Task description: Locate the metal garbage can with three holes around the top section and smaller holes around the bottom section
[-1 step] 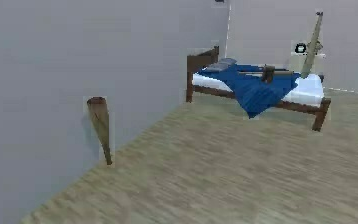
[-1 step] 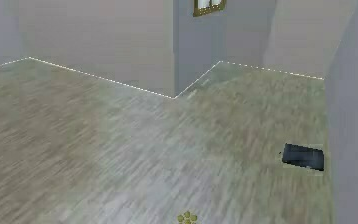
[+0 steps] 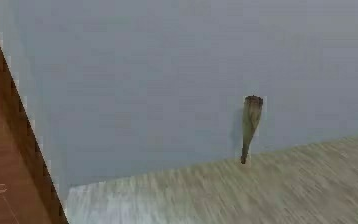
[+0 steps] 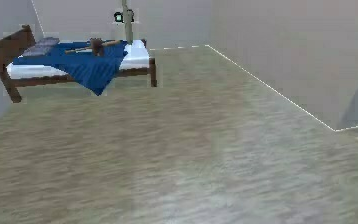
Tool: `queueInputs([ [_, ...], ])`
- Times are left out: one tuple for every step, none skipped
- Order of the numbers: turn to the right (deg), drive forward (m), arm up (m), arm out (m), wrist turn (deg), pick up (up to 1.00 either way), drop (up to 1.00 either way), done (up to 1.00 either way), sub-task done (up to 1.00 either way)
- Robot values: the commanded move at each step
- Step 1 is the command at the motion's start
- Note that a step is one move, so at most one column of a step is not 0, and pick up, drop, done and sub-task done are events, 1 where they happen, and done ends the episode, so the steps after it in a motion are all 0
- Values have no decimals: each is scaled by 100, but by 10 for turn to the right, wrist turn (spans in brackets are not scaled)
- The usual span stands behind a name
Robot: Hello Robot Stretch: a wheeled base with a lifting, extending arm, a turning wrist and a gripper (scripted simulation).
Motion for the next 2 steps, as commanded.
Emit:
queueInputs([
  [-450,0,0,0,0,0,0,0,0],
  [-420,0,0,0,0,0,0,0,0],
])
